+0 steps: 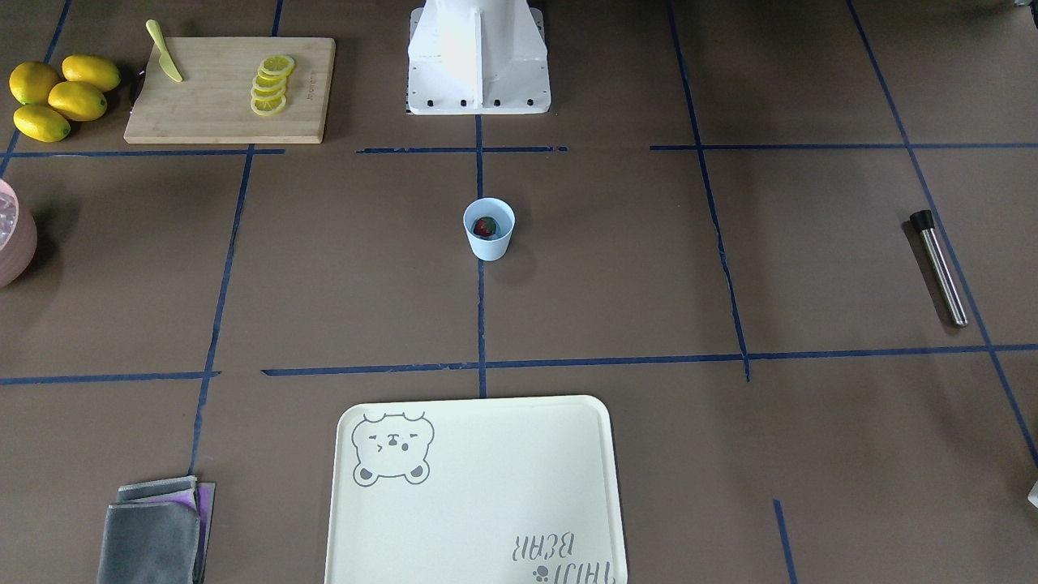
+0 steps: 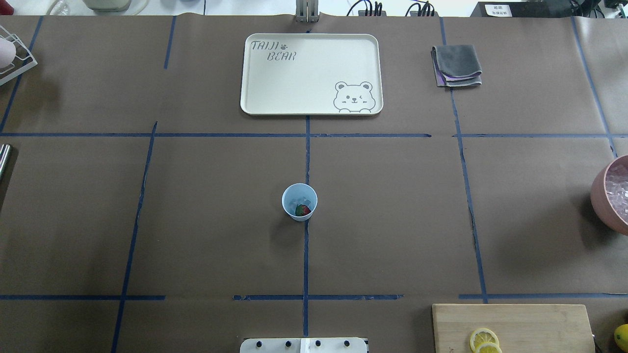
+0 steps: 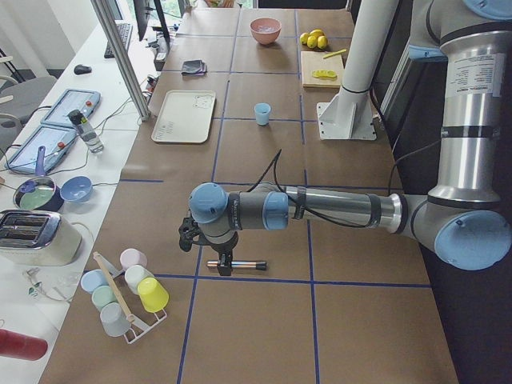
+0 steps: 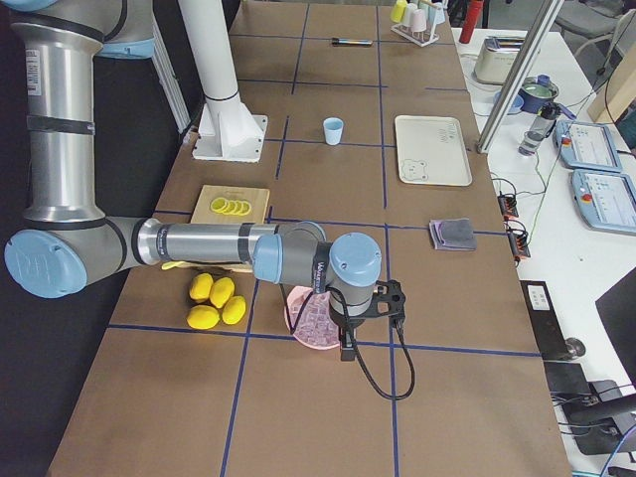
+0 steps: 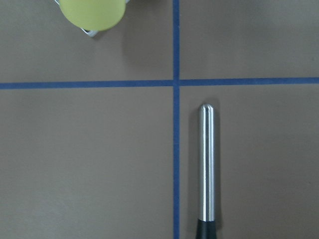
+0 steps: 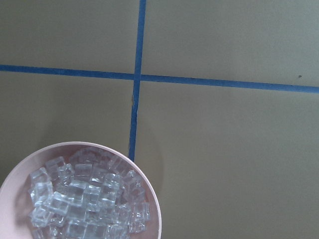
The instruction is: Mash ice and strawberries in cup
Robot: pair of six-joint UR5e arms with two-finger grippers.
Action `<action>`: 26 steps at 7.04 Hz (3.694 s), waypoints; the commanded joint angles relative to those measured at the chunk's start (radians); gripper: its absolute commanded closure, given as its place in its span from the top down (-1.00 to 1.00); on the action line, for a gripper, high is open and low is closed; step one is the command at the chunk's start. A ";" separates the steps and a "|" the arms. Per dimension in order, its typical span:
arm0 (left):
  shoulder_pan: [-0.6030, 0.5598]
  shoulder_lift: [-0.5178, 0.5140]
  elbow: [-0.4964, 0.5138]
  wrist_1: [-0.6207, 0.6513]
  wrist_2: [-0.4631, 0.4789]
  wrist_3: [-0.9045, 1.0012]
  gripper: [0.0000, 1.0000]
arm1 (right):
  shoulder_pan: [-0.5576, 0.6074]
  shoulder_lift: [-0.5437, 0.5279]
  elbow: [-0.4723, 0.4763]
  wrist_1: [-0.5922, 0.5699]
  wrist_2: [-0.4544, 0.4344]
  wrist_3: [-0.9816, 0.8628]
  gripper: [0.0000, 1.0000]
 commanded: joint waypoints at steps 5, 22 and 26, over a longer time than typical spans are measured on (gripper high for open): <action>-0.006 -0.006 -0.008 0.008 0.082 0.007 1.00 | -0.004 -0.004 -0.027 0.023 -0.001 0.000 1.00; -0.006 -0.001 -0.007 0.003 0.085 0.009 1.00 | -0.004 0.004 -0.136 0.174 0.014 0.007 1.00; -0.006 -0.002 -0.007 0.003 0.082 0.009 1.00 | -0.034 0.007 -0.059 0.172 0.042 0.134 1.00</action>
